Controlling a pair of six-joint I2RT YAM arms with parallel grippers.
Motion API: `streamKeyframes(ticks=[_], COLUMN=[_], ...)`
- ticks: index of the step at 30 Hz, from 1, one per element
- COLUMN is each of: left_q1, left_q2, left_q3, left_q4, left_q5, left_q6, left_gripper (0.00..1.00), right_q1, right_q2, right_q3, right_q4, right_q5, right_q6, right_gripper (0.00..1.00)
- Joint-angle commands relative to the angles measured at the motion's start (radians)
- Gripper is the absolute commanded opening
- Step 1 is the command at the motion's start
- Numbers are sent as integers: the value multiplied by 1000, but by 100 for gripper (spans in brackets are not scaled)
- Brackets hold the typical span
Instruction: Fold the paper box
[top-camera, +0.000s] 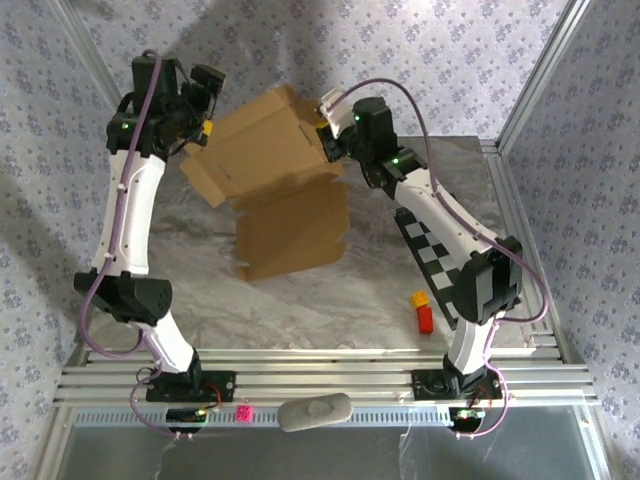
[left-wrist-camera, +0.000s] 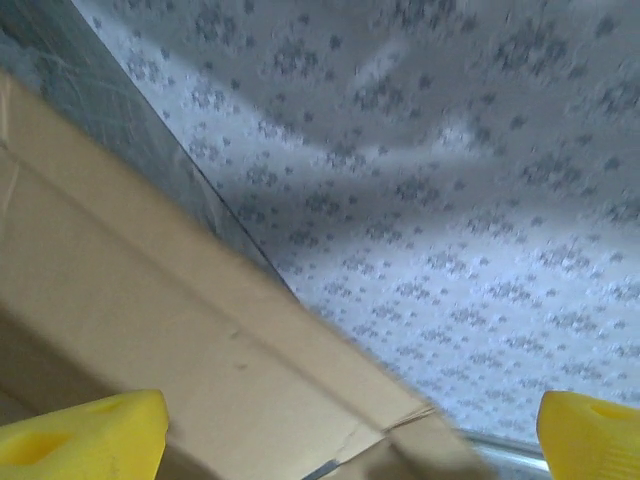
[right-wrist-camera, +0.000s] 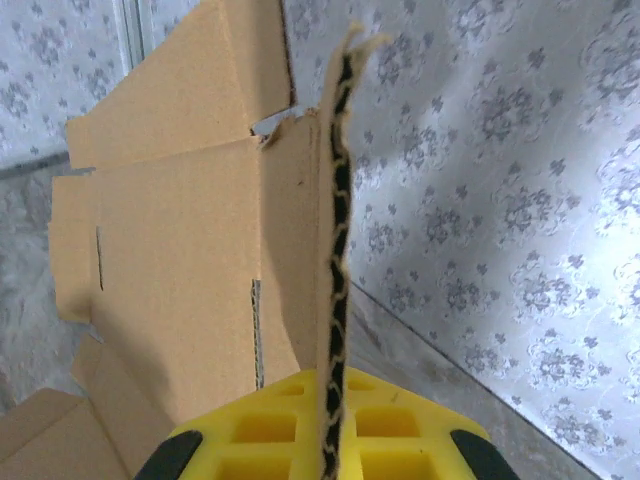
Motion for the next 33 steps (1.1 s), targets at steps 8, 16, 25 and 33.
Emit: streamKeyframes(ticks=[8, 16, 25, 33], left_q1=[44, 62, 140, 149], left_q2=[121, 214, 163, 166], left_q3=[4, 50, -268, -304], left_q4=[-202, -243, 22, 26], left_q5=[131, 153, 170, 205], left_q6=[-774, -794, -864, -857], left_gripper=[93, 93, 74, 26], right_q1=[39, 53, 49, 37], right_q2=[-54, -65, -89, -80], right_q3=[-34, -50, -108, -128], right_q4=[108, 113, 147, 160], right_q5=[38, 42, 34, 37], right_q6=[-48, -60, -61, -21], right_gripper=[0, 0, 0, 0])
